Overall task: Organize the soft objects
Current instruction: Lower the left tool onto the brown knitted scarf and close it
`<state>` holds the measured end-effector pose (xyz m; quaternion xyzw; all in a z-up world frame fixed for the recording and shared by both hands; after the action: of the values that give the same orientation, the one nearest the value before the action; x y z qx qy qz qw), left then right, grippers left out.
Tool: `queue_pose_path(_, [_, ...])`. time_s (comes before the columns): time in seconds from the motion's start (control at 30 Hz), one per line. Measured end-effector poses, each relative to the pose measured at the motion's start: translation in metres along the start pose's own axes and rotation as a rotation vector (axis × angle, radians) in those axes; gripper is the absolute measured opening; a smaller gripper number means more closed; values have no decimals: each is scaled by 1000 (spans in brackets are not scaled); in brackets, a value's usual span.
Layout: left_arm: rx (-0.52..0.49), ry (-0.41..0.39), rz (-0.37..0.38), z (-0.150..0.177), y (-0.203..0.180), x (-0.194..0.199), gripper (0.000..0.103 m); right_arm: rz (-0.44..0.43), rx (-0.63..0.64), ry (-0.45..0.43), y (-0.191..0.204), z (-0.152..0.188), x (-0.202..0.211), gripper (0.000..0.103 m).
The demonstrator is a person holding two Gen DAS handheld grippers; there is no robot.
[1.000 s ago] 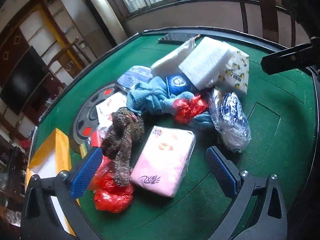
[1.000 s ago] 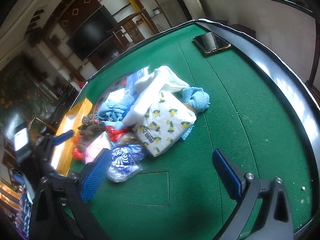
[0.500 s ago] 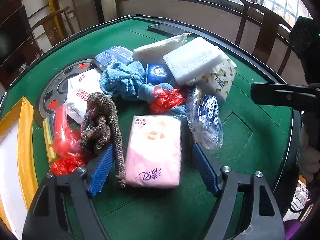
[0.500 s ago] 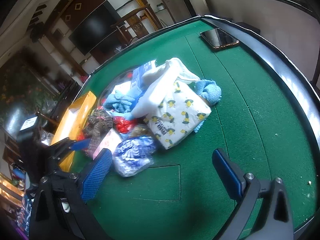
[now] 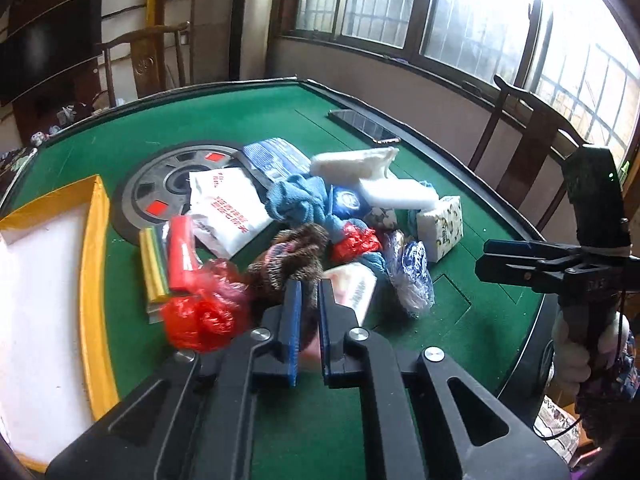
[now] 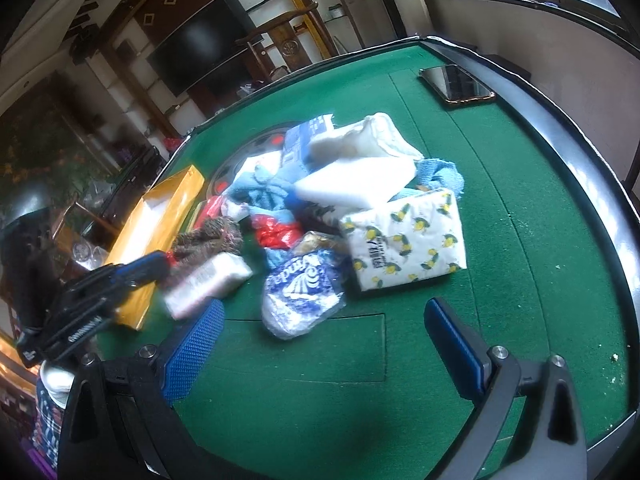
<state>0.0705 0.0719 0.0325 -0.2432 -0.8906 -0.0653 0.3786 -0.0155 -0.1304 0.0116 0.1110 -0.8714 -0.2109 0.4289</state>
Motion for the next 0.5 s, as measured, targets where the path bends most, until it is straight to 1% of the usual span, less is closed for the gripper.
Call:
queue_pose_path(0.07, [19, -16, -4, 1, 8, 11, 6, -25, 12, 5, 10, 0, -4, 99])
queue_pose_path(0.13, [47, -29, -17, 4, 17, 16, 6, -76, 12, 19, 24, 2, -9, 99])
queue_pose_path(0.2, [66, -28, -46, 5, 26, 15, 6, -140, 7, 53, 41, 6, -19, 99])
queue_pose_path(0.27, [77, -30, -77, 6, 34, 15, 6, -180, 16, 101, 59, 14, -33, 99])
queue_pose_path(0.3, [87, -33, -83, 6, 37, 14, 8, -181, 42, 118, 68, 19, -39, 99])
queue_pose_path(0.37, [121, -48, -77, 5, 44, 17, 14, -137, 145, 129, 87, 28, -49, 99])
queue_pose_path(0.43, [154, -66, -66, 5, 53, 23, 26, -105, 240, 132, 103, 33, -58, 99])
queue_pose_path(0.47, [171, -76, -63, 4, 56, 26, 29, -89, 277, 138, 110, 34, -63, 99])
queue_pose_path(0.5, [183, -86, -62, 3, 60, 29, 31, -53, 307, 140, 113, 34, -70, 99])
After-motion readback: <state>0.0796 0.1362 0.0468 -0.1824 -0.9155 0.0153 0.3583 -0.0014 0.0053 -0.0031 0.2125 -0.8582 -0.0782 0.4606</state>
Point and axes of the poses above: each gripper's, at about its wrist camera, not at the fingertips, and x roughly against the way its jaws point, y to its left, z to its underside, the point moved 10 cm from there along -x, roughly the way its jaws point, and after that the axes turned 4 degrees about -z, right-handed, at the moved point
